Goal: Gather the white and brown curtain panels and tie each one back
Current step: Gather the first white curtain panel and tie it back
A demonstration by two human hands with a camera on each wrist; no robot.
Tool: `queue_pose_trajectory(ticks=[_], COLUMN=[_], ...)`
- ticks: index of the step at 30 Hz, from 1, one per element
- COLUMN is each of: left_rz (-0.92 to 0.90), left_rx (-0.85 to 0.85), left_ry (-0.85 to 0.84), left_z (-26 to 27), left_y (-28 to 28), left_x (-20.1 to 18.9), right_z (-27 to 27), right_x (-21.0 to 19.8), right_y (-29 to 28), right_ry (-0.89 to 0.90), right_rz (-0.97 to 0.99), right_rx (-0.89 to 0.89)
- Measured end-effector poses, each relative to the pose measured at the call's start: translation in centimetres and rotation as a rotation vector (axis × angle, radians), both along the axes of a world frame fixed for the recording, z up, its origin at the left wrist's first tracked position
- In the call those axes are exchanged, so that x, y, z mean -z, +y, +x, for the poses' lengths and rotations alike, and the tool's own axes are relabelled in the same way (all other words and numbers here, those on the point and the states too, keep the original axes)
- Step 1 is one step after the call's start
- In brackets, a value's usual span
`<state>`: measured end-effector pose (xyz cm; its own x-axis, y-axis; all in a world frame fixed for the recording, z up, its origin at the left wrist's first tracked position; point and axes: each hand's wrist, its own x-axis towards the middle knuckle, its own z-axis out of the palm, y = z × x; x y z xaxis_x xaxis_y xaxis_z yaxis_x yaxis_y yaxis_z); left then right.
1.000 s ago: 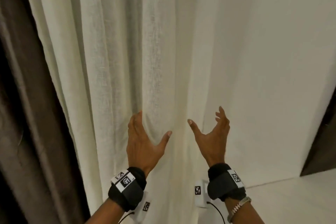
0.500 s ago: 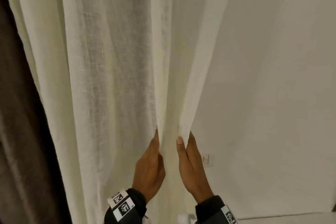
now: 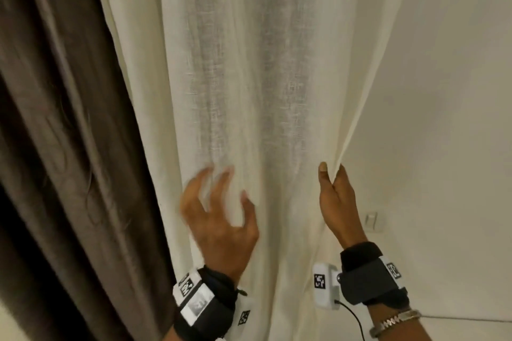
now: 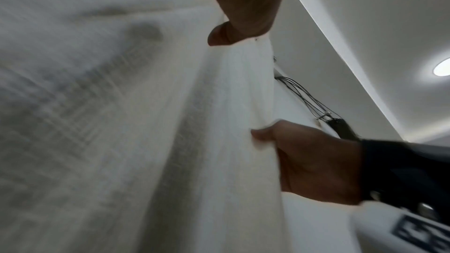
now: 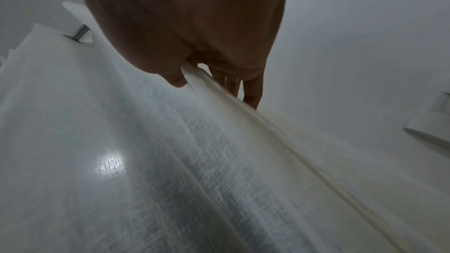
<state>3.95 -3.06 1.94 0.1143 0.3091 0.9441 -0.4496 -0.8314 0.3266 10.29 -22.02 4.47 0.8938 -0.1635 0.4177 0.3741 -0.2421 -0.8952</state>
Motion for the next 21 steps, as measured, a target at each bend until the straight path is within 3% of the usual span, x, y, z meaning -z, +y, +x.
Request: queue_pose_trajectory(ticks=[2,4,6,10,16,19,21], left_rz=[-0.193,-0.376,-0.410,-0.131,0.215,0.326,0.389], left_rx=[-0.072,0.110,0.239,0.286,0.402,0.520,0.551], left_ry=[0.017,0.167,0.253,0.319,0.606,0.664,0.667], left_z=[0.5,1.5,2.5,4.5,6.1,5.4,4.2], left_y=[2.1,3.1,2.8,1.3,-1.8,-2.3,-1.9], left_x=[-0.1,0.7,2.1,3.3,4.2,3.8,3.6], right_z=[0.1,-0.1,-0.2,-0.5,-1.8,-1.9,-1.6], right_x=[0.2,0.4,0.8,1.2,0.4,0.7,1.0], right_y=[0.7,1.5,2.5,3.9,5.3,5.6,5.3], right_ry=[-0.011,0.002,-0.008,-0.009,0.021,0.034,0.082], right_rz=[-0.026,-0.026,-0.014,0.006,-0.037,-0.109,-0.034], right_rx=[0.010,-0.016,-0.055,-0.144,-0.301,-0.220,-0.155])
